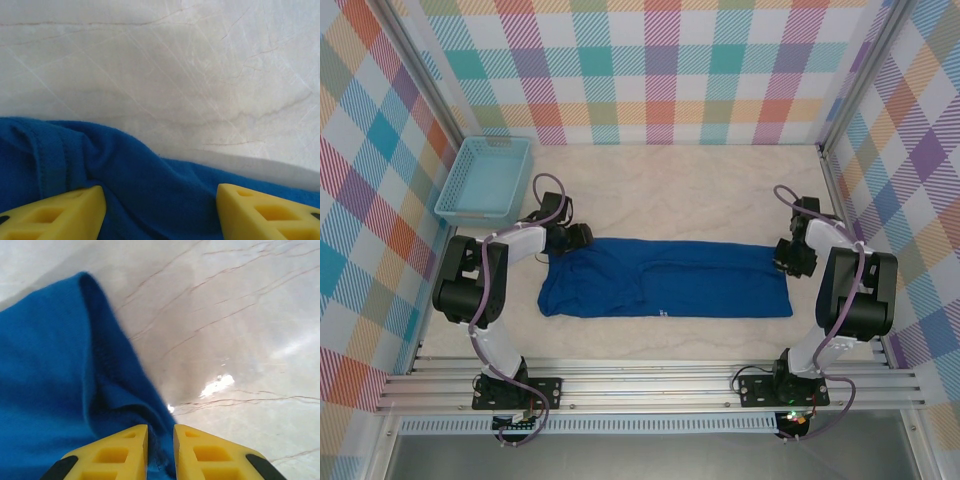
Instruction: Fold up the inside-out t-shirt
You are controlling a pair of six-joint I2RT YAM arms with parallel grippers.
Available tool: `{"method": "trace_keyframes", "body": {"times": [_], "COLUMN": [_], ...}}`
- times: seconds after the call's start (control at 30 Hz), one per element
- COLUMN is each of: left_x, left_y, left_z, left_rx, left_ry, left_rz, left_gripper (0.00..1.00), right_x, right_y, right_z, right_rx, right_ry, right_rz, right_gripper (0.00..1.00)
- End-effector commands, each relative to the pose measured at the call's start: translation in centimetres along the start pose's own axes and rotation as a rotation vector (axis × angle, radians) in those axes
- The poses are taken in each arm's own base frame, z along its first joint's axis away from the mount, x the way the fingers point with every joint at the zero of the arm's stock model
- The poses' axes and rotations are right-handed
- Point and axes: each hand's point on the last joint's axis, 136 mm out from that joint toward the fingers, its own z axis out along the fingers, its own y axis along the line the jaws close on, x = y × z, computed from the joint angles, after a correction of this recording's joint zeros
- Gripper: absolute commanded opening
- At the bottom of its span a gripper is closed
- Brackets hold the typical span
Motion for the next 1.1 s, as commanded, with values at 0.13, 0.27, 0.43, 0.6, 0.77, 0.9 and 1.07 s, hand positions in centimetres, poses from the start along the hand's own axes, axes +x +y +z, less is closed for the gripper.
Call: {"method": "trace_keyframes", "body": {"times": [0.13,0.27,0.43,0.6,0.77,0.9,1.07], "left_x": [3.8,3.8,3.8,3.8,3.8,3.9,3.9], "left_y": [3.0,2.8,2.6,2.5,2.5,2.6,2.6], "left_z": [2.1,2.1,2.2,2.3,2.3,2.3,2.2], "left_rx": [-0.067,-0.057,-0.049,-0.042,-0.044,-0.044,-0.042], "left_ry": [0.130,0.131,0.135,0.137,0.137,0.137,0.136], "left_rz": [-0.028,-0.029,-0.026,-0.024,-0.023,-0.024,-0.023], "left_gripper": [0.62,0.62,0.62,0.62,0.62,0.62,0.62], "right_x": [-0.9,-0.8,0.6,0.3,-1.6,-2.2,-2.1], "right_y": [-2.5,-1.5,2.2,2.7,1.4,0.9,-0.4], "right_z": [-0.9,-2.1,-4.2,-2.0,-0.9,-1.1,-0.9], "right_rx": [0.101,0.032,-0.146,-0.076,0.044,0.050,0.048], "right_ry": [-0.008,-0.023,-0.073,-0.012,-0.022,-0.033,-0.013], "right_rz": [0.037,0.040,-0.029,-0.073,-0.101,-0.082,-0.046], "right_gripper": [0.20,0.21,0.36,0.42,0.31,0.20,0.11]}}
